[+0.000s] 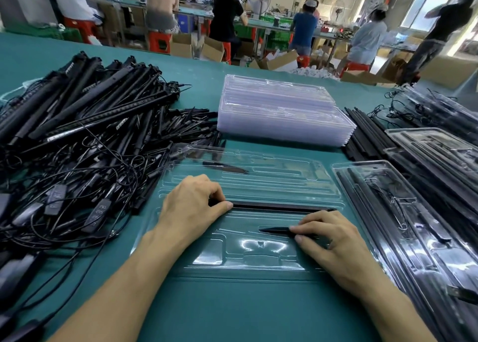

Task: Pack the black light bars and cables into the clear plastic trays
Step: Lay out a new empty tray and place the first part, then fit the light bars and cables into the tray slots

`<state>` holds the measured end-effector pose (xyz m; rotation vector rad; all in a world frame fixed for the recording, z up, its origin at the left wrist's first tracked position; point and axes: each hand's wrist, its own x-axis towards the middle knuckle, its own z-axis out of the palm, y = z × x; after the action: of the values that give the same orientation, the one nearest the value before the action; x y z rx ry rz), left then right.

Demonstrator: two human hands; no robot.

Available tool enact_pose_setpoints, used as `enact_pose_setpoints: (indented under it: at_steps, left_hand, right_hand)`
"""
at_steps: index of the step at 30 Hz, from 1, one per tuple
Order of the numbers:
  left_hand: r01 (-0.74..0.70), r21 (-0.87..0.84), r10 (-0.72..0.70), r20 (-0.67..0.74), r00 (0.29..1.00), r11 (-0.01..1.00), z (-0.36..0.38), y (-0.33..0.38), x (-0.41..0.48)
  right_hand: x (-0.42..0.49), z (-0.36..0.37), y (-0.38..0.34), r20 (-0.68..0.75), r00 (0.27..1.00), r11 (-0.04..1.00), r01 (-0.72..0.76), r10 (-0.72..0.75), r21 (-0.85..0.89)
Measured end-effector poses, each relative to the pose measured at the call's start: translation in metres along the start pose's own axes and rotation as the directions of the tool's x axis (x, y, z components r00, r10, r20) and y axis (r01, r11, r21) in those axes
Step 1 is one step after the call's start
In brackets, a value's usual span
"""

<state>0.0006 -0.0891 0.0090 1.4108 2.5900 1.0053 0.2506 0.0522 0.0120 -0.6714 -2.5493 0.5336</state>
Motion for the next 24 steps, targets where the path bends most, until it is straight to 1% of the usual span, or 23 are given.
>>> enact_pose_setpoints:
  at_steps: [4, 6, 9, 10, 11, 12, 14, 15, 16, 18, 19, 22, 24]
  left_hand:
    - [-0.002, -0.069, 0.004, 0.028, 1.000, 0.998, 0.002, 0.001, 0.001]
    - [-0.009, -0.054, 0.011, 0.040, 0.999, 0.999, 0.000, 0.002, 0.002]
    - [-0.005, 0.020, 0.004, 0.044, 0.999, 1.000, -0.005, 0.005, 0.005]
    - [0.007, 0.044, -0.007, 0.008, 1.000, 0.999, -0.009, 0.007, 0.009]
    - [0.027, 0.067, -0.022, -0.064, 0.998, 0.997, -0.014, 0.008, 0.016]
    - [0.048, 0.093, -0.032, -0.165, 0.986, 0.995, -0.021, 0.008, 0.025]
    - [0.108, 0.165, -0.040, -0.370, 0.928, 0.980, -0.038, 0.000, 0.050]
    - [0.165, 0.208, -0.063, -0.426, 0.903, 0.964, -0.047, -0.006, 0.064]
    - [0.229, 0.247, -0.100, -0.442, 0.891, 0.942, -0.054, -0.013, 0.077]
    - [0.326, 0.323, -0.181, -0.406, 0.896, 0.888, -0.063, -0.026, 0.099]
    - [0.349, 0.369, -0.200, -0.384, 0.901, 0.861, -0.065, -0.031, 0.108]
    - [0.364, 0.484, -0.198, -0.360, 0.912, 0.796, -0.067, -0.042, 0.130]
    - [0.389, 0.512, -0.223, -0.355, 0.908, 0.766, -0.068, -0.044, 0.141]
  right_hand:
    - [0.001, -0.004, 0.000, 0.051, 0.999, 0.999, -0.007, 0.009, -0.035]
    - [0.001, -0.006, -0.002, 0.075, 0.997, 0.999, -0.025, 0.027, -0.035]
    - [0.002, -0.004, -0.004, 0.081, 0.996, 0.998, -0.024, 0.028, -0.060]
    - [0.001, -0.004, -0.005, 0.077, 0.997, 0.998, -0.026, 0.031, -0.065]
    - [0.000, -0.004, -0.006, 0.075, 0.997, 0.998, -0.024, 0.029, -0.065]
    - [-0.001, -0.004, -0.006, 0.074, 0.997, 0.998, -0.023, 0.028, -0.066]
    - [-0.001, -0.004, -0.005, 0.072, 0.997, 0.997, -0.025, 0.029, -0.068]
    - [-0.001, -0.004, -0.005, 0.072, 0.997, 0.997, -0.029, 0.034, -0.066]
    - [-0.002, -0.004, -0.005, 0.070, 0.997, 0.998, -0.033, 0.037, -0.062]
    - [-0.001, -0.004, -0.004, 0.063, 0.997, 0.998, -0.034, 0.037, -0.051]
    - [-0.001, -0.004, -0.003, 0.061, 0.998, 0.998, -0.032, 0.035, -0.051]
    - [0.000, -0.002, -0.003, 0.061, 0.997, 0.997, -0.034, 0.038, -0.065]
    - [0.001, -0.002, -0.002, 0.057, 0.997, 0.997, -0.039, 0.043, -0.065]
